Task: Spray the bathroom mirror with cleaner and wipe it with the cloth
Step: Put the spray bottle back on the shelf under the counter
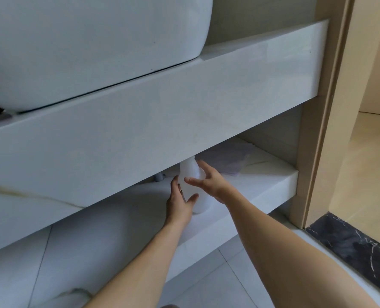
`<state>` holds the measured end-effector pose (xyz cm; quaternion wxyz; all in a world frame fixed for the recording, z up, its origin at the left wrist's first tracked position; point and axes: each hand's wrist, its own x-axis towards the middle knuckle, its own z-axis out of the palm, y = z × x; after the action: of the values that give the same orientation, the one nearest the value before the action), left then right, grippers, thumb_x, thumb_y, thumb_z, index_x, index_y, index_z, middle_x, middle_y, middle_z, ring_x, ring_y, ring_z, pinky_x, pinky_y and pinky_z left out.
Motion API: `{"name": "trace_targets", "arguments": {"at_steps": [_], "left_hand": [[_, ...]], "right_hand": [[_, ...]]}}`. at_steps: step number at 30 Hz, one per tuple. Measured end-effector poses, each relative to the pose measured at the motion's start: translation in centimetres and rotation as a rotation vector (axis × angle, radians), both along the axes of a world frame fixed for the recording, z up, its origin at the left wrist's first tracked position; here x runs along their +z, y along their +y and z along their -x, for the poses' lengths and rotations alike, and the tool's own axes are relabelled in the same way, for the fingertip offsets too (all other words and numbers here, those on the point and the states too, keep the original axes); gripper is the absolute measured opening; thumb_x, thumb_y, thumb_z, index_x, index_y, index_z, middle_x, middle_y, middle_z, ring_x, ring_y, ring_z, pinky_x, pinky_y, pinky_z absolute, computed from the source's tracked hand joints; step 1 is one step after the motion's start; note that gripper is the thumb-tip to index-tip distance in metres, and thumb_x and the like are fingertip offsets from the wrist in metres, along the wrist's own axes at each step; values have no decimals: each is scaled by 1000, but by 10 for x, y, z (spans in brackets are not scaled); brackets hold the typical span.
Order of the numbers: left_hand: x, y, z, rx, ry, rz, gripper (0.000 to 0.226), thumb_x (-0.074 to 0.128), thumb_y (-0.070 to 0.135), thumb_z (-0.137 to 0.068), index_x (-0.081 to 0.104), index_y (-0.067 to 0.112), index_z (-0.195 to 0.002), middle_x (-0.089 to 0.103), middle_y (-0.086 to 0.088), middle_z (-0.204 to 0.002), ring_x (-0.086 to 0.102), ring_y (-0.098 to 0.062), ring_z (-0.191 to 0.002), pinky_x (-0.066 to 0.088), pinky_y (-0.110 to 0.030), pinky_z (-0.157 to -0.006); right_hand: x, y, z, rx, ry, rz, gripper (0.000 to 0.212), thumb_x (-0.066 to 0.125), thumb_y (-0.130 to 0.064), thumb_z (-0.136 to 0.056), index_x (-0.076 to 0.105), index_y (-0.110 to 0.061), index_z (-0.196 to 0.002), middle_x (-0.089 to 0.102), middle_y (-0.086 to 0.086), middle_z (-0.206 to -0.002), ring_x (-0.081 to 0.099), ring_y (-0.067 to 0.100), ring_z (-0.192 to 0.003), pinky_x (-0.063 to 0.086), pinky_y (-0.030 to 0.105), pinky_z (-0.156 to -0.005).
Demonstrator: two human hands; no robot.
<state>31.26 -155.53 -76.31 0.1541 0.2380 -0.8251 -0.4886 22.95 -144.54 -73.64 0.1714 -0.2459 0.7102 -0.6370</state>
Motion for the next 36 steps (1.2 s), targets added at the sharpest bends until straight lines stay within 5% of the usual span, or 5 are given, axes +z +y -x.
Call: {"name": "trace_targets", "arguments": {"at_steps": [7,21,28,33,36], "left_hand": [[-3,1,0,6,6,-11,63,72,22,-90,40,25,-144,54,1,-143,53,-20,-131,44,-26,-94],[0,10,-6,98,-12,52,62,73,27,-88,43,17,-142,59,-7,-134,56,-26,-125,50,-34,-97],[13,37,-10,287,-31,124,40,70,34,-89,47,8,-109,57,-9,-119,58,-30,-110,49,-36,-81],[33,41,-10,298,-86,128,24,65,34,-92,56,13,-96,66,-7,-109,62,-30,-104,42,-29,-71],[42,58,-8,235,-109,133,28,55,31,-96,57,16,-73,67,-8,-83,63,-29,-80,39,-26,-58]], "right_hand": [[-18,3,-4,-59,-53,-107,67,88,-40,-73,50,-20,-125,63,1,-119,61,20,-110,53,43,-99],[-23,2,-11,-131,54,-217,79,86,-39,-74,47,-19,-140,60,5,-128,57,28,-118,51,46,-101],[-16,12,-19,-153,-12,-199,79,79,-42,-83,42,-17,-148,48,8,-152,45,26,-141,42,38,-108],[-5,15,-16,-179,7,-185,78,78,-40,-83,43,-15,-148,50,6,-149,47,23,-139,44,39,-110],[1,28,-21,-225,24,-173,65,75,-37,-87,50,-12,-143,58,5,-141,57,22,-129,49,36,-104]]}}
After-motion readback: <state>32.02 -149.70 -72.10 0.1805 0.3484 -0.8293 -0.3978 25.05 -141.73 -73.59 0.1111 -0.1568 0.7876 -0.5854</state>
